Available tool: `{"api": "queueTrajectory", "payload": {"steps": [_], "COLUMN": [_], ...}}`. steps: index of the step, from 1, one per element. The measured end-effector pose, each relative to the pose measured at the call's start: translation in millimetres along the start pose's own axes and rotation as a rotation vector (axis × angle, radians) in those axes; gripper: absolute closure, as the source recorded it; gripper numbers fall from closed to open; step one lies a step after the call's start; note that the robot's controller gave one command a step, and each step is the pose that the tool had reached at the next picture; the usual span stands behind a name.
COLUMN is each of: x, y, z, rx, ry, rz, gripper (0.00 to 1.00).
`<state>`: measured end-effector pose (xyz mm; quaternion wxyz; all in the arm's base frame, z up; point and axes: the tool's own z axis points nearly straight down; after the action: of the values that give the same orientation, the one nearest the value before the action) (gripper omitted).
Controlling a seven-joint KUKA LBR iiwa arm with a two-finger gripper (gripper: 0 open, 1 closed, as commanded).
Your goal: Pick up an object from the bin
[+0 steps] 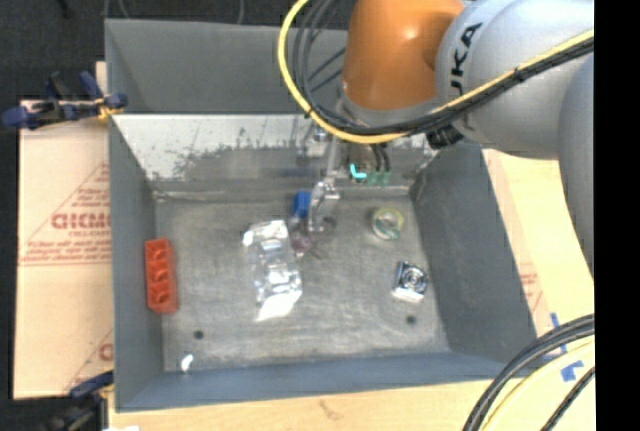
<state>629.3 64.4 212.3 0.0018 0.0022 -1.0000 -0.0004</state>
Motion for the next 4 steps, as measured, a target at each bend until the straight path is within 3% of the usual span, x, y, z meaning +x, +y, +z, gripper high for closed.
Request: {"api": "queueTrajectory", "payload": {"steps": [1,2,4], "x": [-15.1,-17.3,-20.4], "y": [-52,-41,-42], "z": [140,137,134], "rx": [-0.004,-0.002,-0.001], "ry": [-0.014,-0.012,-0.013], "rz": [0.102,0.321,0.319], "gripper": [0.0,0.0,0.0]}}
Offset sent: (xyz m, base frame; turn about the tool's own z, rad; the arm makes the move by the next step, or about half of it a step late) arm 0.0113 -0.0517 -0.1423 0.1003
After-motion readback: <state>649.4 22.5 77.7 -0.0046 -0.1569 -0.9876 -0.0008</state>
